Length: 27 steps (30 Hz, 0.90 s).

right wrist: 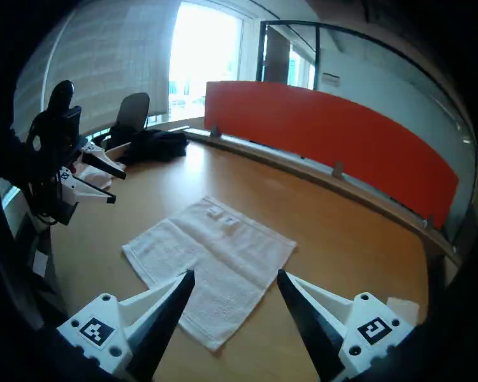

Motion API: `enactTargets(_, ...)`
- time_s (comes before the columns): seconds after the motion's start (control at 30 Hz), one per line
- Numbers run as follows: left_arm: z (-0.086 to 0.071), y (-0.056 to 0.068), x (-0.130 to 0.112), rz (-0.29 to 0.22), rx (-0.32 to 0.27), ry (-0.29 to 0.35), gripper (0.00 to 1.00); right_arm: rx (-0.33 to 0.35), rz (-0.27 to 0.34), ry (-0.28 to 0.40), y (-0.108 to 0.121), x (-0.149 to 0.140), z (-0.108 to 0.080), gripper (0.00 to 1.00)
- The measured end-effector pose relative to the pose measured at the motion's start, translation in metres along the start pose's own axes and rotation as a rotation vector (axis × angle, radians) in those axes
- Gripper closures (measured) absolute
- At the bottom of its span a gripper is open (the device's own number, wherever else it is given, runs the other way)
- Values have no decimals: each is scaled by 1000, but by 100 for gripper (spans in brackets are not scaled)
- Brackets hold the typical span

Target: Fold towel

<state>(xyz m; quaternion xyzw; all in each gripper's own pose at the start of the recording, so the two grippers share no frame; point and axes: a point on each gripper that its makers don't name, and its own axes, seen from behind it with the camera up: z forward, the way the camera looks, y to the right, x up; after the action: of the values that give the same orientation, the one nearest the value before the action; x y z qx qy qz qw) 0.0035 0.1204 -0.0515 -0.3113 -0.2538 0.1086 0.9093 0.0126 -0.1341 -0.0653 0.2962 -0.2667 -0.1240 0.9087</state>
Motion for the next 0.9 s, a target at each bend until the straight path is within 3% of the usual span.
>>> enactTargets(0.9, 42, 26, -75, 48, -86, -148, 6, 61, -8, -145, -25, -83, 38, 0)
